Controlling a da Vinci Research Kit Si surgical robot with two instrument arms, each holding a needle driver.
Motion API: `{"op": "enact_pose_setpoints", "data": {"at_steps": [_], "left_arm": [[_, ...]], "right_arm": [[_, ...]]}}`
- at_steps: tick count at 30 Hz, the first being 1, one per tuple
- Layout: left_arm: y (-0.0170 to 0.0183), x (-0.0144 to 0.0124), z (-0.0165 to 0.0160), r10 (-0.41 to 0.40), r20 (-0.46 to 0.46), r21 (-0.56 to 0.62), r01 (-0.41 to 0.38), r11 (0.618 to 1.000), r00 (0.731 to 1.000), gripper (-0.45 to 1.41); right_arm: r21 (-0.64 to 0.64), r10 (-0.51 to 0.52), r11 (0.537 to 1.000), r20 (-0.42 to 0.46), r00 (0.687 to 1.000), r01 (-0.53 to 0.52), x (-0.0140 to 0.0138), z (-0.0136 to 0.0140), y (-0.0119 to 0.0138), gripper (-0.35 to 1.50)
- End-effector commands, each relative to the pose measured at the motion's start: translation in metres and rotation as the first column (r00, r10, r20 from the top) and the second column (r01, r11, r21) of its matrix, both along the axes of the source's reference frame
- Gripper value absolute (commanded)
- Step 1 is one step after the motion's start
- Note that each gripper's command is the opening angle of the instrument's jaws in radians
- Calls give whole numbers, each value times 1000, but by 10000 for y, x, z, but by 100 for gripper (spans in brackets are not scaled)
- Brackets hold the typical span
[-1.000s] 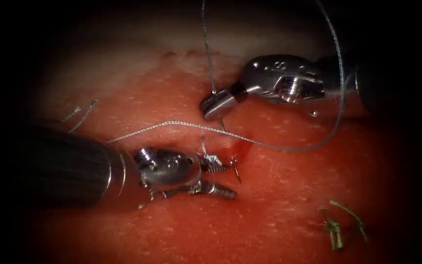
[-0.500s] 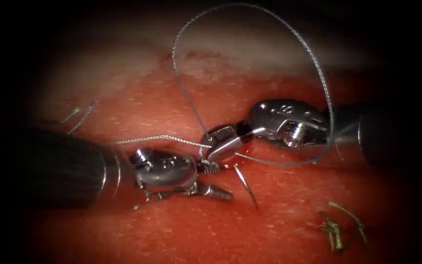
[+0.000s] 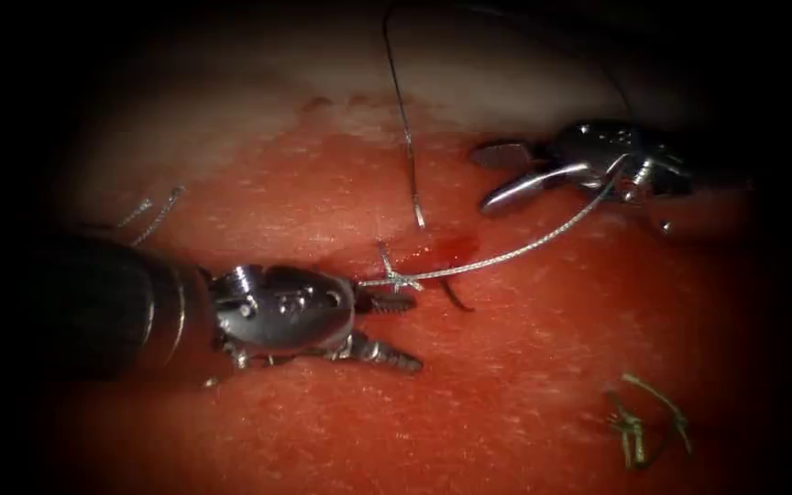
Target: Wound Closure
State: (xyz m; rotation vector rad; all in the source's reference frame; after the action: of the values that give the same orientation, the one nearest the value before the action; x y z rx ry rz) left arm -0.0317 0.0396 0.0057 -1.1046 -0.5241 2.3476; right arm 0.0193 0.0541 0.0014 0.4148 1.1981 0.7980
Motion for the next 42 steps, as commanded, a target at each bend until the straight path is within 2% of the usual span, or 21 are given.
{"op": "enact_pose_setpoints", "data": {"at_steps": [1, 4, 8, 11, 18, 22, 23, 24, 26, 27, 28, 30, 31, 32, 33, 36, 42], "left_arm": [[-4, -9, 3, 1, 1, -19, -1, 1000, 1000, 71], [7, -16, -10, -9, 3, -101, 9, 995, 1000, 72], [19, -16, -17, -40, 5, -144, 40, 989, 999, 73], [23, -18, -9, -78, -16, -159, 75, 984, 997, 73], [17, -33, 24, -85, -32, -166, 78, 983, 996, 70], [15, -40, 32, -84, -37, -180, 76, 981, 996, 67], [15, -40, 32, -88, -41, -190, 79, 979, 995, 62], [12, -41, 32, -91, -50, -227, 77, 971, 995, 40], [10, -41, 30, -118, -62, -241, 100, 965, 991, 20], [7, -42, 27, -149, -71, -235, 129, 963, 986, -10], [7, -42, 27, -149, -71, -235, 129, 963, 986, -10], [7, -44, 21, -255, -74, -140, 243, 960, 964, -35], [8, -45, 18, -306, -77, -104, 297, 949, 949, -35], [11, -45, 10, -390, -68, -38, 388, 921, 918, -35], [16, -44, 1, -480, -48, 70, 482, 873, 876, -35], [20, -40, -10, -522, -32, 206, 517, 831, 852, -35], [19, -35, -28, -567, 5, 434, 509, 743, 824, -35]], "right_arm": [[-2, 0, 1000, 2, 1000, 0, 6, 9, -4, 131], [0, 9, 1000, 5, 1000, -9, 5, 12, -11, 131], [-7, 9, 1000, 4, 1000, -9, 6, 17, -19, 131], [-10, 9, 1000, 7, 1000, -9, 9, 20, -24, 131], [-8, 7, 1000, 6, 1000, -6, 16, 19, -26, 131], [-9, 7, 1000, 6, 1000, -7, 16, 20, -27, 131], [-8, 4, 1000, 4, 1000, -4, 16, 20, -27, 131], [-9, 7, 1000, 6, 1000, -7, 16, 20, -28, 131], [-11, 9, 1000, 7, 1000, -9, 16, 20, -28, 131], [-13, 14, 1000, 10, 1000, -14, 15, 21, -29, 131], [-13, 14, 1000, 10, 1000, -14, 15, 21, -29, 131], [-14, 17, 1000, 11, 1000, -17, 15, 21, -29, 131], [-14, 19, 1000, 12, 1000, -19, 15, 21, -29, 131], [-15, 22, 1000, 14, 1000, -21, 14, 21, -30, 131], [-16, 23, 1000, 15, 1000, -23, 12, 20, -31, 131], [-16, 22, 1000, 14, 1000, -22, 9, 19, -33, 131], [-16, 22, 1000, 14, 1000, -22, 4, 17, -38, 131]]}}
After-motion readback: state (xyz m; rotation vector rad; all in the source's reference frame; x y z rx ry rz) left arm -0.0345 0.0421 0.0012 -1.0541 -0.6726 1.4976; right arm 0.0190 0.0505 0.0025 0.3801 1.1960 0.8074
